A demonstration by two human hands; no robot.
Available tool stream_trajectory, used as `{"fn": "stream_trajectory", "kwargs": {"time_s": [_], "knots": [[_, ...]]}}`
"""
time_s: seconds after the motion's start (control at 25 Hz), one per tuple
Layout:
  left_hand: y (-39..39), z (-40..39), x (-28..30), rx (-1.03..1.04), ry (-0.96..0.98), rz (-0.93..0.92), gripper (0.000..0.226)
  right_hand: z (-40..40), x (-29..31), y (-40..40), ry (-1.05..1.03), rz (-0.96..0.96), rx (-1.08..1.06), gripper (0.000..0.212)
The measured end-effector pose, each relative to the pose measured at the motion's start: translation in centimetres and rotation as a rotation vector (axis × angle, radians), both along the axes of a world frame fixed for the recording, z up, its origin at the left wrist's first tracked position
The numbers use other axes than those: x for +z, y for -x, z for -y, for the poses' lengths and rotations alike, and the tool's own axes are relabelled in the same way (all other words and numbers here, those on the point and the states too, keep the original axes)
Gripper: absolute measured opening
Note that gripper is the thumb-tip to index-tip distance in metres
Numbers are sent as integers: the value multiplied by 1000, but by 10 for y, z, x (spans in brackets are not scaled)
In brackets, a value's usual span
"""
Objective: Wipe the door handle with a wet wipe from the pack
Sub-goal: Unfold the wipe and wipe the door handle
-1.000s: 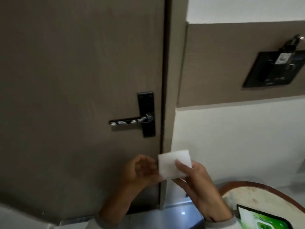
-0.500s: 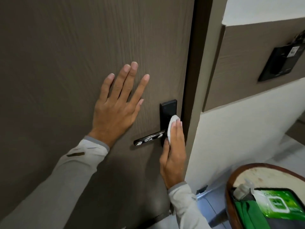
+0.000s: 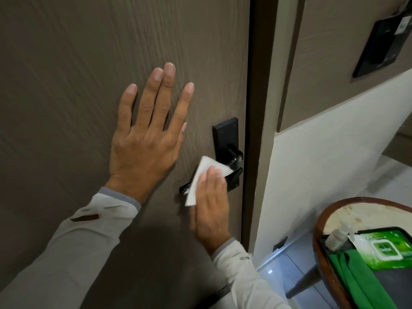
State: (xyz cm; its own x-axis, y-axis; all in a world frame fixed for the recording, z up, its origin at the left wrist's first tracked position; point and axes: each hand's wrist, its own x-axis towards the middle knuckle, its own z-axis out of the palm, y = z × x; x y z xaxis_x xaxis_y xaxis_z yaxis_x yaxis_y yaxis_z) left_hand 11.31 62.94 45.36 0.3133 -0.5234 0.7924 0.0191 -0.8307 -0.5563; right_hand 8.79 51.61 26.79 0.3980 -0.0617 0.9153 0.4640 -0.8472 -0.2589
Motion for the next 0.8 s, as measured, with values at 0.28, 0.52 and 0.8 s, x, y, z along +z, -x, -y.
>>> {"fn": "stream_trajectory", "kwargs": {"time_s": [0.28,0.52,0.8], "knots": [[0,0,-1,-8,-8,36,54,-9,3,-3,29,22,-23,100],[-1,0,-2,-6,-9,56,53,-2,0,-7,58,30,-75,98],[-2,-1,-2,-1,-34,83,53,7,1,-11,-2,-5,-82,107]]}}
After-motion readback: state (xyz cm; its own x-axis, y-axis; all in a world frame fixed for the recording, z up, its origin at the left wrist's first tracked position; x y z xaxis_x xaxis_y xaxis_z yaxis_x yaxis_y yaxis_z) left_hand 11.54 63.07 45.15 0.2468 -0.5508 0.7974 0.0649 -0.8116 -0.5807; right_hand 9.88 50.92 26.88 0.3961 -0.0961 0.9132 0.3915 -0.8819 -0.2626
